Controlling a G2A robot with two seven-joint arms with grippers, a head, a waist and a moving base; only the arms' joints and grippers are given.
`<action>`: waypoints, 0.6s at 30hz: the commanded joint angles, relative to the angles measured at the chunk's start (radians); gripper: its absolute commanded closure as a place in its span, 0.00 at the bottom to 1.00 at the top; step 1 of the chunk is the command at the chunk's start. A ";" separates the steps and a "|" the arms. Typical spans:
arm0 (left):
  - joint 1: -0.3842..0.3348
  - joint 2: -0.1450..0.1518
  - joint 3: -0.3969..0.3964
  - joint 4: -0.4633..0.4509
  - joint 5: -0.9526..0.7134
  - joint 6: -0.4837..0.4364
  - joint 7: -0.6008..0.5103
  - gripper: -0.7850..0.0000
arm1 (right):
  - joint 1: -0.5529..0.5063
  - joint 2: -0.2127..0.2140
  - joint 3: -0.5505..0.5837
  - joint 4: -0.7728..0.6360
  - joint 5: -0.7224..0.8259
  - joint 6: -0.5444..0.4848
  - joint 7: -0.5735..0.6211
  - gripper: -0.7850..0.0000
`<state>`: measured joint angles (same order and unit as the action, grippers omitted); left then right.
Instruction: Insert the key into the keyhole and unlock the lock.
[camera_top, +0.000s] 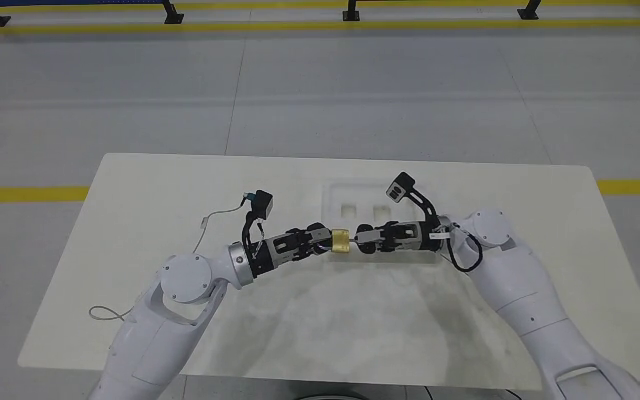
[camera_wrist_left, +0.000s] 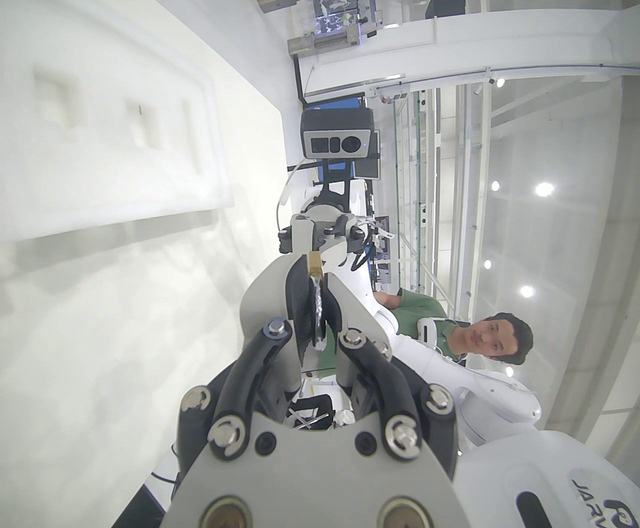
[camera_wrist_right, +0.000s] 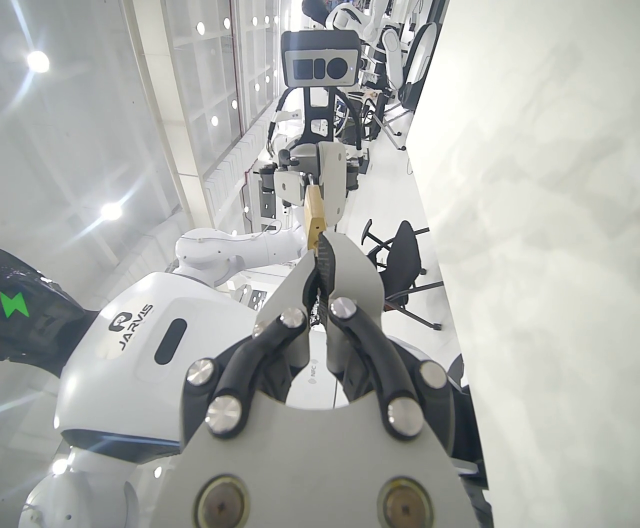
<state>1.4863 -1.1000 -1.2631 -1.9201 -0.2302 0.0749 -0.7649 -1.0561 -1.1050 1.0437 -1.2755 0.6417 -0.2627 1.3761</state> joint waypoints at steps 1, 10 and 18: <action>0.000 0.000 0.000 0.000 0.000 0.000 0.000 1.00 | 0.003 -0.001 -0.002 0.002 -0.001 0.001 0.000 1.00; 0.000 0.000 0.000 0.000 0.000 0.000 0.000 1.00 | 0.017 -0.006 -0.013 0.012 0.000 0.007 0.002 1.00; 0.000 0.000 0.000 0.000 0.000 0.000 0.000 1.00 | 0.030 -0.011 -0.023 0.019 0.003 0.010 0.004 1.00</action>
<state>1.4863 -1.1000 -1.2631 -1.9201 -0.2302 0.0749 -0.7649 -1.0274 -1.1153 1.0217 -1.2572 0.6438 -0.2526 1.3800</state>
